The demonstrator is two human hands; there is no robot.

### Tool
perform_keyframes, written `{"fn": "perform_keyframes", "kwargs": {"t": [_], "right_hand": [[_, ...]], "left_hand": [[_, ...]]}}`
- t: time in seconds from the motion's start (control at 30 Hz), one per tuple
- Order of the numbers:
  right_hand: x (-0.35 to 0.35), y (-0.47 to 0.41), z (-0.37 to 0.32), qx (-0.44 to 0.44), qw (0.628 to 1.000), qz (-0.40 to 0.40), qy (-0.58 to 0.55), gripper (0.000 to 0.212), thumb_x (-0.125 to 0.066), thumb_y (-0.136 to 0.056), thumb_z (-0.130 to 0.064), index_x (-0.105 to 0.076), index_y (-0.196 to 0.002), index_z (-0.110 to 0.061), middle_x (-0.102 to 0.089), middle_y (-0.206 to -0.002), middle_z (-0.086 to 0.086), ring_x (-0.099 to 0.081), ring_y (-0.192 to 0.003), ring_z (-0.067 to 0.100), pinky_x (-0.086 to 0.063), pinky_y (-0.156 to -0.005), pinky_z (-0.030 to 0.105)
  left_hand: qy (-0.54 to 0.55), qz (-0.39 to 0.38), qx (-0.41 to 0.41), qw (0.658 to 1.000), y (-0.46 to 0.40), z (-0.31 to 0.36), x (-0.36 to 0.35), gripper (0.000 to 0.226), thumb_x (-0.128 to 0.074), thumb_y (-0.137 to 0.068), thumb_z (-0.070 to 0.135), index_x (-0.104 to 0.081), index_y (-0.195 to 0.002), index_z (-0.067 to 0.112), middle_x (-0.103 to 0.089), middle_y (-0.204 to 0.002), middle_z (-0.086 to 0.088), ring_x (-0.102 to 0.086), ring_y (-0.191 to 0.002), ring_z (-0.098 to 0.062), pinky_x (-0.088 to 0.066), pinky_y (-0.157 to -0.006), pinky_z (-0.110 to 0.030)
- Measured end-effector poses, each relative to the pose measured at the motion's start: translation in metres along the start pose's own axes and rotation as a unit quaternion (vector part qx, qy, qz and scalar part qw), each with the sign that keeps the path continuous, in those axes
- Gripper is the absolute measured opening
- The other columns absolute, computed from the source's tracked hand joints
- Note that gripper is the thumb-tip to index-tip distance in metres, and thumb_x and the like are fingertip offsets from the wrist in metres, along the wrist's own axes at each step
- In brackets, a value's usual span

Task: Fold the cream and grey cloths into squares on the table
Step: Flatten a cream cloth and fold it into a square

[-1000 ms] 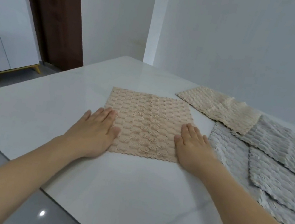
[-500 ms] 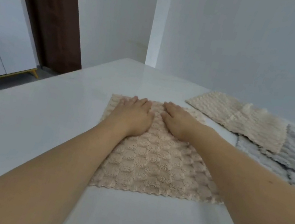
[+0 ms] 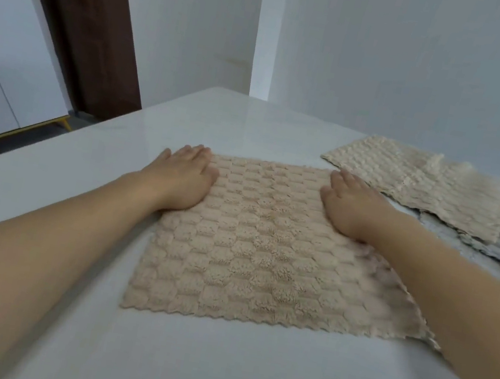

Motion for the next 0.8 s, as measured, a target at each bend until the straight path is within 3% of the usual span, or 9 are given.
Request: {"fn": "perform_keyframes", "kwargs": {"t": [0.13, 0.23, 0.33, 0.5, 0.63, 0.7, 0.8], "right_hand": [[0.021, 0.021, -0.031, 0.023, 0.999, 0.038, -0.014, 0.061, -0.012, -0.103, -0.039, -0.003, -0.154, -0.007, 0.004, -0.162, 0.010, 0.001, -0.149, 0.024, -0.003, -0.121, 0.043], [0.018, 0.049, -0.061, 0.086, 0.994, 0.042, -0.046, 0.060, -0.013, -0.104, -0.039, -0.002, -0.155, -0.009, 0.005, -0.162, 0.007, 0.002, -0.149, 0.020, -0.003, -0.121, 0.038], [-0.008, 0.067, -0.060, 0.106, 0.994, 0.008, -0.027, 0.060, -0.010, -0.103, -0.043, 0.001, -0.155, -0.015, 0.007, -0.162, 0.002, 0.006, -0.149, 0.015, 0.002, -0.121, 0.035], [-0.008, 0.072, -0.018, 0.054, 0.998, 0.006, -0.014, 0.059, -0.007, -0.102, -0.044, 0.003, -0.155, -0.019, 0.010, -0.162, -0.002, 0.008, -0.148, 0.014, 0.003, -0.120, 0.036], [-0.003, 0.083, 0.014, -0.020, 0.999, -0.026, 0.006, 0.061, -0.005, -0.102, -0.045, 0.006, -0.155, -0.016, 0.011, -0.162, 0.003, 0.008, -0.149, 0.018, 0.003, -0.120, 0.039], [0.009, 0.093, -0.001, -0.007, 1.000, 0.011, 0.022, 0.062, -0.006, -0.102, -0.043, 0.006, -0.154, -0.012, 0.012, -0.162, 0.006, 0.009, -0.149, 0.020, 0.005, -0.120, 0.039], [0.011, 0.122, -0.046, 0.072, 0.996, 0.050, -0.006, 0.060, -0.007, -0.103, -0.040, 0.008, -0.154, -0.012, 0.016, -0.161, 0.003, 0.012, -0.148, 0.018, 0.006, -0.120, 0.037]], "left_hand": [[-0.022, 0.029, 0.028, 0.999, 0.006, 0.023, 0.023, 0.064, -0.011, -0.097, 0.036, -0.024, -0.149, 0.002, -0.019, -0.160, -0.015, -0.015, -0.147, -0.031, -0.008, -0.120, -0.053], [0.026, 0.051, -0.051, 0.997, 0.040, 0.076, 0.018, 0.065, -0.010, -0.099, 0.039, -0.015, -0.154, 0.005, -0.008, -0.164, -0.010, -0.007, -0.151, -0.025, -0.005, -0.122, -0.049], [0.000, 0.033, -0.098, 0.995, 0.068, 0.090, -0.010, 0.062, -0.012, -0.103, 0.045, -0.003, -0.157, 0.016, 0.002, -0.165, 0.000, 0.002, -0.151, -0.017, 0.000, -0.123, -0.043], [0.009, 0.019, -0.035, 0.999, 0.074, 0.029, -0.009, 0.061, -0.011, -0.103, 0.046, 0.000, -0.157, 0.021, 0.007, -0.165, 0.006, 0.007, -0.150, -0.011, 0.003, -0.122, -0.038], [-0.005, 0.008, 0.012, 1.000, 0.084, 0.012, -0.004, 0.062, -0.009, -0.103, 0.045, 0.000, -0.157, 0.017, 0.005, -0.165, 0.002, 0.006, -0.151, -0.016, 0.007, -0.121, -0.041], [0.009, 0.028, 0.014, 0.999, 0.091, 0.028, 0.006, 0.063, -0.010, -0.103, 0.044, -0.003, -0.157, 0.013, 0.002, -0.165, -0.002, 0.005, -0.151, -0.018, 0.008, -0.121, -0.043], [0.036, 0.046, -0.047, 0.997, 0.118, 0.074, 0.003, 0.063, -0.011, -0.103, 0.044, -0.003, -0.157, 0.013, 0.004, -0.165, -0.002, 0.007, -0.151, -0.017, 0.007, -0.122, -0.042]]}}
Point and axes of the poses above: each hand's wrist, its own y-axis away from the middle knuckle, its own x-axis out of the back of the hand, z = x × y, the point moved 7 cm from there along -y, towards the middle knuckle
